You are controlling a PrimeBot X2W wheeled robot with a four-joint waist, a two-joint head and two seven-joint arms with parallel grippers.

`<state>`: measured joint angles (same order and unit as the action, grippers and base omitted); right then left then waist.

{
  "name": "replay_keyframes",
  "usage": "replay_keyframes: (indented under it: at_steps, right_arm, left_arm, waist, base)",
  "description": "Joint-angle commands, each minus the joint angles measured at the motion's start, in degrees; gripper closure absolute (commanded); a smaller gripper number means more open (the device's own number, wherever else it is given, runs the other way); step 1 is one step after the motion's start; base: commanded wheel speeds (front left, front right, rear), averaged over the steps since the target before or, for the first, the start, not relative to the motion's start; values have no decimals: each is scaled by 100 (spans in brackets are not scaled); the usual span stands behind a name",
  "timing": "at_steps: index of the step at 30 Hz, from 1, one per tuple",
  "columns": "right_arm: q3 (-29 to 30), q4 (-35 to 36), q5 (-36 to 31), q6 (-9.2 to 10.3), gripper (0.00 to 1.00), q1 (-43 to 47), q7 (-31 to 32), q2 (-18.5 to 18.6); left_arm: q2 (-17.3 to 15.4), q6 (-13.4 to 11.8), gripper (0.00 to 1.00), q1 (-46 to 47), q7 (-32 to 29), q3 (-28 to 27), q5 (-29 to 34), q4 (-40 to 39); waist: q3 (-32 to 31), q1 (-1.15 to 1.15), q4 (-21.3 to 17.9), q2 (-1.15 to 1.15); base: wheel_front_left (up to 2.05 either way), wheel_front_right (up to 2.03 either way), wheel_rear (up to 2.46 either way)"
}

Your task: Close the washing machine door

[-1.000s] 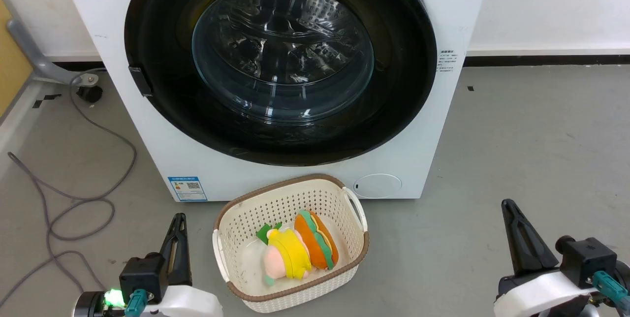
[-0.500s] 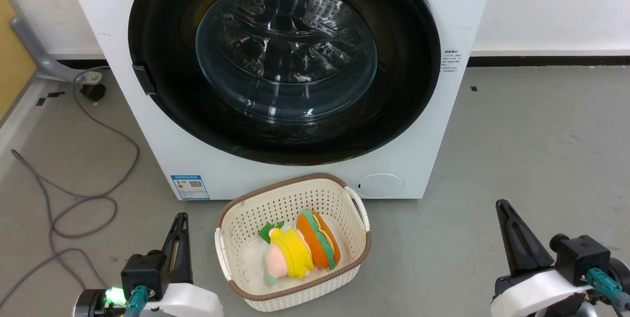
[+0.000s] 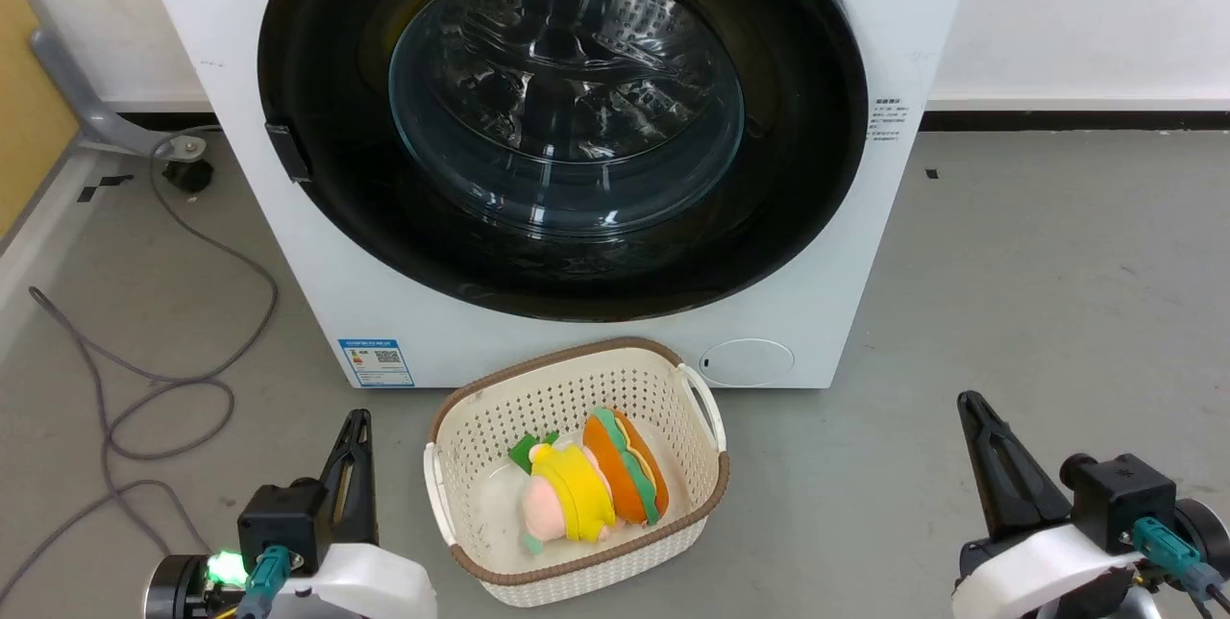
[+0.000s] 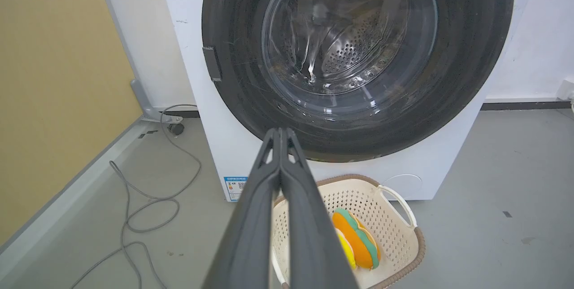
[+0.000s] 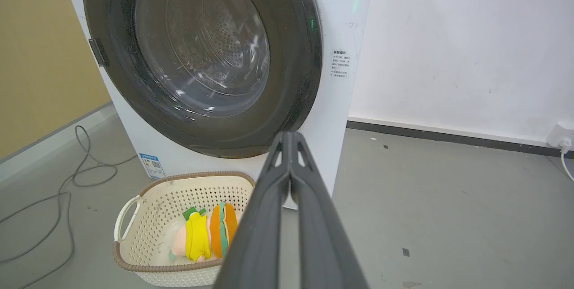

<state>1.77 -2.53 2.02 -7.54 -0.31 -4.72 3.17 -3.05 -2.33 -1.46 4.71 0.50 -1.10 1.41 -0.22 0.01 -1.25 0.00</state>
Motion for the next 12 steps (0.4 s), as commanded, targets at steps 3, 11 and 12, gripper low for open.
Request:
replay_keyframes:
  at_steps: [3,11,12]
  right_arm:
    - [-22,66,-32,4,100,22,43,-21]
    - [-56,107,-69,4,100,24,138,-23]
    - [-61,112,-74,4,100,24,149,-23]
  left_arm:
    - [5,33,100,70,-45,-23,58,-29]
    - [7,77,100,87,-139,-29,70,-54]
    - [8,83,100,89,-151,-29,71,-57]
  waist:
    - [2,-1,8,0]
    - [6,-1,34,0]
    - [7,-1,37,0]
  base:
    - [0,0,0]
    - [0,0,0]
    - [0,0,0]
